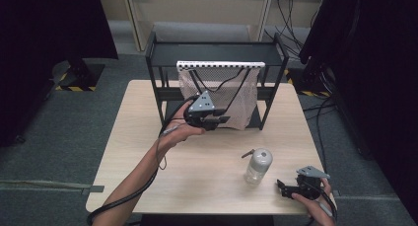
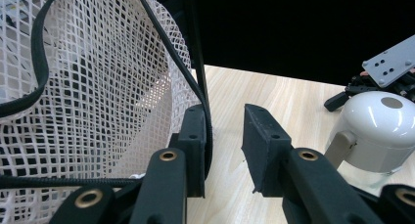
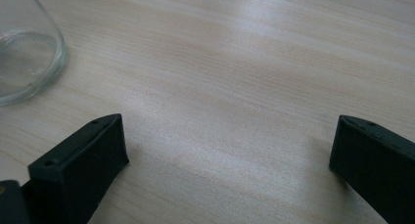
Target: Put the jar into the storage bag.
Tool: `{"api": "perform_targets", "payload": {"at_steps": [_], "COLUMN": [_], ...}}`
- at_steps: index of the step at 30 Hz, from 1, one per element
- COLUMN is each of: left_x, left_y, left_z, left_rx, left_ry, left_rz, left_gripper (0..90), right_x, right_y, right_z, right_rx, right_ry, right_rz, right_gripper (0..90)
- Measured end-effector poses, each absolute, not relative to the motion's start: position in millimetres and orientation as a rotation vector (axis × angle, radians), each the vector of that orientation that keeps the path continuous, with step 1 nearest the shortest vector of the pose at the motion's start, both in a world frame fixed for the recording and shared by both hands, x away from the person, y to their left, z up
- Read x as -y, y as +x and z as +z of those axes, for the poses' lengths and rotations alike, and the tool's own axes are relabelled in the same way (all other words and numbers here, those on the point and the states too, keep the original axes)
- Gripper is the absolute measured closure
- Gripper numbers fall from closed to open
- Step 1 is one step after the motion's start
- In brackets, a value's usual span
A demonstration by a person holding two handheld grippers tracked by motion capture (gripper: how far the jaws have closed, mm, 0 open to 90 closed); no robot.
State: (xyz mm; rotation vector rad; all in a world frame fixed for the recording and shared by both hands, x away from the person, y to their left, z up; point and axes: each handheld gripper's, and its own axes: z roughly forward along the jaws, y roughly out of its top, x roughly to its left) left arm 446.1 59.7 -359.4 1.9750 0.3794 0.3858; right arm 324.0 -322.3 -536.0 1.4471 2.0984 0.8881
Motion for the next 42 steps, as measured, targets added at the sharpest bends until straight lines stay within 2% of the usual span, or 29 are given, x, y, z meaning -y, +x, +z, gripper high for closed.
{"api": "perform_targets", "payload": {"at_steps": [15, 32, 42], "left_x": [-60.0, -57.8, -57.4], "left_y": [445.0, 442.8, 442.5], "left_z": [-359.7, -356.1, -355.9], "left_rx": [-0.375, -0.357, -0.352], "left_ry": [1.971, 1.98, 1.985], "left_rz": [0.387, 0.386, 0.388], "left_gripper": [69.3, 68.0, 67.8], "right_x": [313.1, 281.9, 266.5], "right_y": [313.1, 297.1, 300.8], "right_z": [-514.8, -484.0, -471.4], "right_rx": [-2.104, -2.154, -2.17], "right_ry": [1.354, 1.14, 1.056], "right_rz": [1.001, 1.183, 1.239], "right_gripper": [2.8, 5.7, 7.8]}}
